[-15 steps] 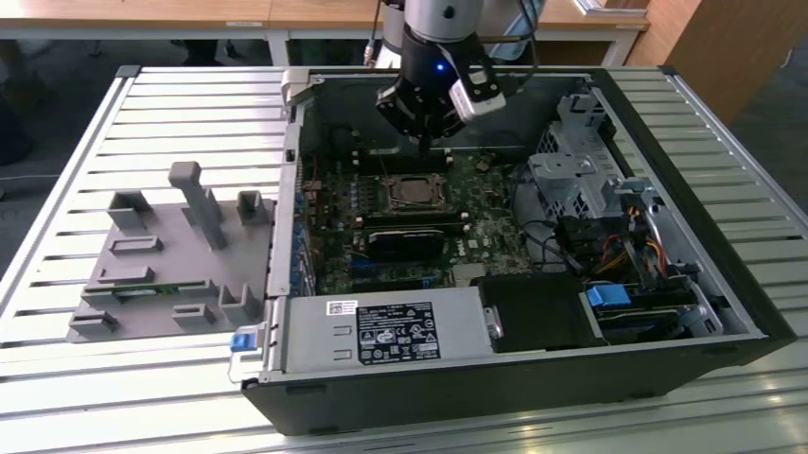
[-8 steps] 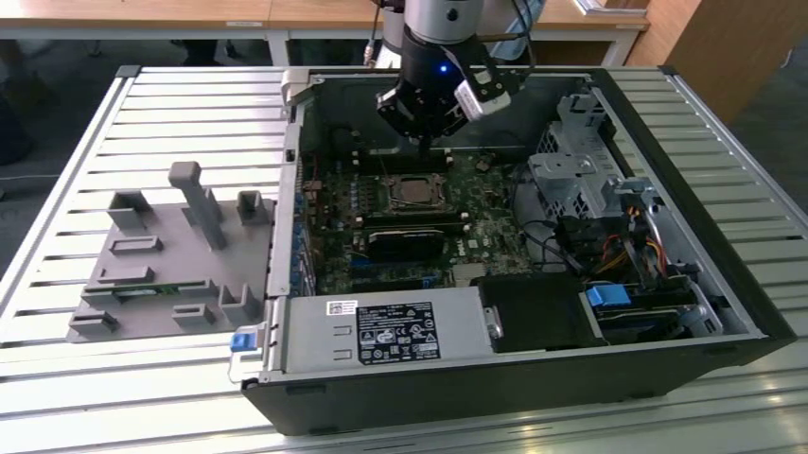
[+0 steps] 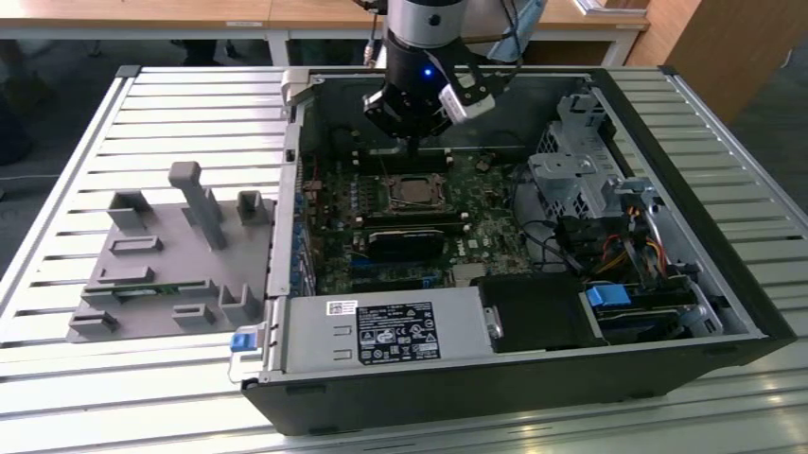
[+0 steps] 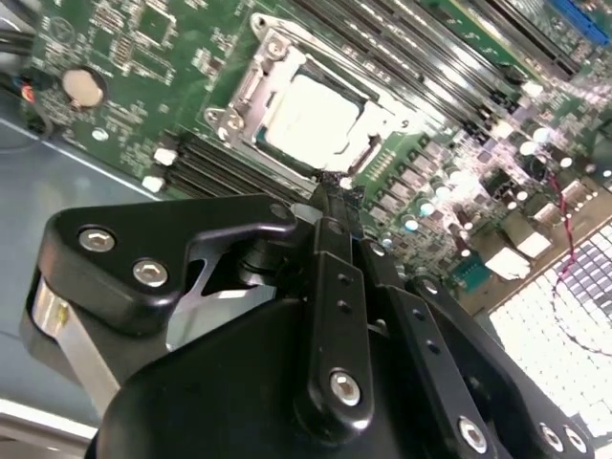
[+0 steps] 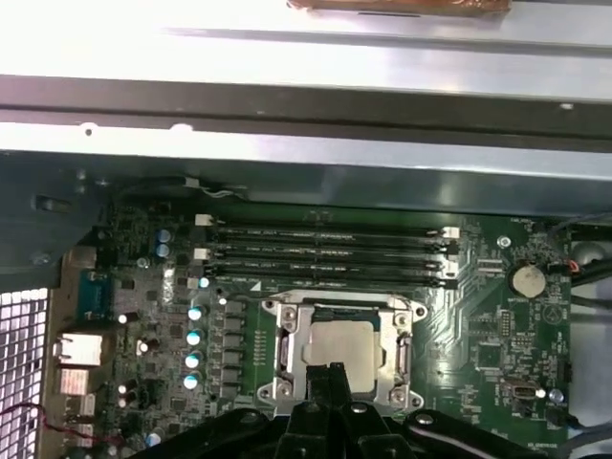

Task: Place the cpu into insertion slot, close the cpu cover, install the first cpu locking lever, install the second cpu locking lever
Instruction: 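Install the first cpu locking lever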

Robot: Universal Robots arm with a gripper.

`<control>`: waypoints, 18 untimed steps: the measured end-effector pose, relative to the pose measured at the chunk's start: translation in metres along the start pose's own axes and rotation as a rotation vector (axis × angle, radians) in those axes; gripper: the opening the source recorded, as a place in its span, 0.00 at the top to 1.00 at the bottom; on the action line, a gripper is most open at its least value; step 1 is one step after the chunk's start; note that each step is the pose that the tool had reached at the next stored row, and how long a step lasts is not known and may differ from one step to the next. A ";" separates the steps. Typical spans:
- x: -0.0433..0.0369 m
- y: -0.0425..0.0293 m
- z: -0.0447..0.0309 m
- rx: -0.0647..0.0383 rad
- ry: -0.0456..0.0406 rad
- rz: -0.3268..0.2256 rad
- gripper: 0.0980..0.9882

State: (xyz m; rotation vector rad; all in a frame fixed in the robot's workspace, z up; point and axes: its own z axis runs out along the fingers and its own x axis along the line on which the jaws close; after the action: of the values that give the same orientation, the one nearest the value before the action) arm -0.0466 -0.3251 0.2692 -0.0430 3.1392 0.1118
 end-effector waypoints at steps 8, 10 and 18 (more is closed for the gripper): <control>0.0161 0.0004 0.0024 0.000 -0.0008 0.000 0.99; 0.0209 0.0009 0.0031 0.000 -0.0010 0.000 0.99; 0.0383 0.0038 0.0061 0.000 -0.0016 0.000 0.99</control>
State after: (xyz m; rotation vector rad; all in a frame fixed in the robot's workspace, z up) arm -0.0850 -0.3219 0.2634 -0.0430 3.1376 0.1115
